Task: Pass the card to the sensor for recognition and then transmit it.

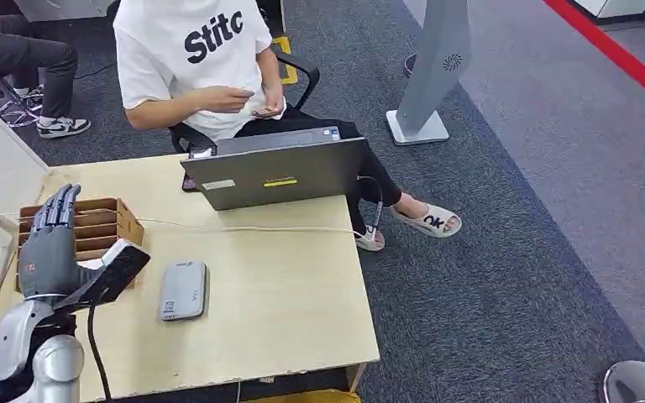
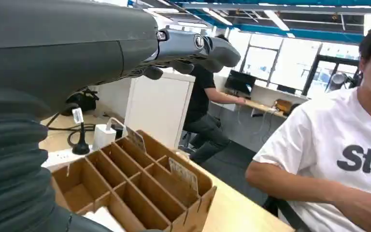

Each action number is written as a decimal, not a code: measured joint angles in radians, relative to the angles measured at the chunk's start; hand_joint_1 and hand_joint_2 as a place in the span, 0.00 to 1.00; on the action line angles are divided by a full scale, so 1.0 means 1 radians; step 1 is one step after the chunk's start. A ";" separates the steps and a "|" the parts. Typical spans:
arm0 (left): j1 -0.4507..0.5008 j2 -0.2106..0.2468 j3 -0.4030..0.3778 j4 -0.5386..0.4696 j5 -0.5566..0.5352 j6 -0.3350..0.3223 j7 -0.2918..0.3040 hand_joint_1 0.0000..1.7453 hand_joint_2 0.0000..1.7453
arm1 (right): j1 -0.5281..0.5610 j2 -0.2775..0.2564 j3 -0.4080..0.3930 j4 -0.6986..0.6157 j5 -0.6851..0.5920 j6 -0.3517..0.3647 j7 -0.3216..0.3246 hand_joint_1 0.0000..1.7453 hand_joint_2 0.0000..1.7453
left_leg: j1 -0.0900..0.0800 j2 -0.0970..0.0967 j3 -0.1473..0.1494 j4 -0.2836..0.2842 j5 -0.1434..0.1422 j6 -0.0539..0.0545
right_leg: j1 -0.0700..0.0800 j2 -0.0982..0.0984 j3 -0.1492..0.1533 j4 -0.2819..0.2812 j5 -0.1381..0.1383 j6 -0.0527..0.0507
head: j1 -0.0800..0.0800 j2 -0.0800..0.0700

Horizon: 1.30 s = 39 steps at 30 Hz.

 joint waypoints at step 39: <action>-0.255 0.167 0.119 0.304 -0.347 0.062 0.234 0.00 1.00 | -0.007 0.000 -0.037 0.003 0.100 0.016 -0.006 0.00 1.00 | 0.000 0.000 0.000 0.000 0.001 0.000 | 0.000 0.000 -0.001 0.001 0.001 -0.001 | 0.000 0.000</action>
